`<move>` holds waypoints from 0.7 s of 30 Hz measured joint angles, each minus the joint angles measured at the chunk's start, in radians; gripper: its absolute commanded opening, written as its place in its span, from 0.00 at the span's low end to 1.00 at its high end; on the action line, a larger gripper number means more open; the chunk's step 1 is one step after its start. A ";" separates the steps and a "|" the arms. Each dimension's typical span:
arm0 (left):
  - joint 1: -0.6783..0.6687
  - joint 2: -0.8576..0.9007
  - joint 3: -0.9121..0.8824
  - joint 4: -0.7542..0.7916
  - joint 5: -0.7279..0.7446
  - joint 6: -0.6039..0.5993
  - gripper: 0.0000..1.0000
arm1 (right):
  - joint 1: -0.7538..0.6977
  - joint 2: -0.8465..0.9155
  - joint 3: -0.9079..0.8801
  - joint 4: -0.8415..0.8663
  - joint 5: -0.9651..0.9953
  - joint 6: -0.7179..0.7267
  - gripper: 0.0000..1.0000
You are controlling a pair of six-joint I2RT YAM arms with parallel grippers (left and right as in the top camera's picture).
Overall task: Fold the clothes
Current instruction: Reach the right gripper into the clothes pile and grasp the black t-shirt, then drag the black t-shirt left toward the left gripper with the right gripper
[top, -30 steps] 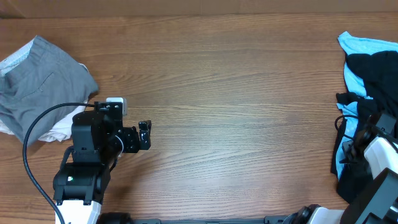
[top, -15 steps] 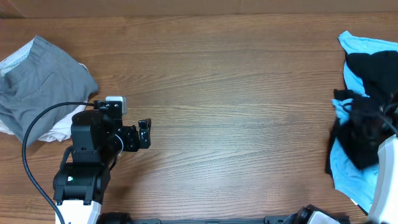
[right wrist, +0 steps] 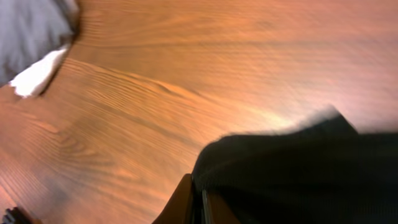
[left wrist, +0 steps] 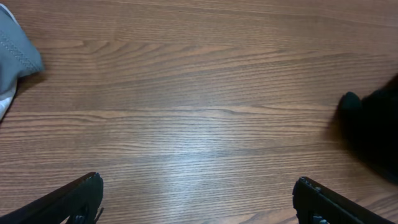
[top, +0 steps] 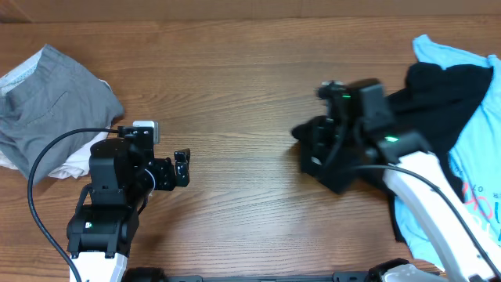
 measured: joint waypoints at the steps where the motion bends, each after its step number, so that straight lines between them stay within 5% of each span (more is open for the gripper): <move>1: 0.000 0.000 0.000 0.000 0.000 0.000 1.00 | 0.030 0.036 -0.002 0.061 -0.005 0.000 0.05; 7: 0.000 0.003 0.000 0.000 0.000 0.000 0.99 | 0.126 0.193 -0.008 0.423 -0.009 0.008 0.06; 11: 0.000 0.003 0.000 0.001 0.000 0.000 1.00 | 0.164 0.211 -0.008 0.553 -0.010 0.014 0.33; 15: 0.000 0.003 0.000 0.001 0.000 0.000 1.00 | 0.144 0.211 0.000 0.436 0.043 0.020 0.67; 21: 0.000 0.003 0.000 0.028 0.046 -0.002 1.00 | -0.074 0.106 0.004 0.128 0.304 0.136 0.78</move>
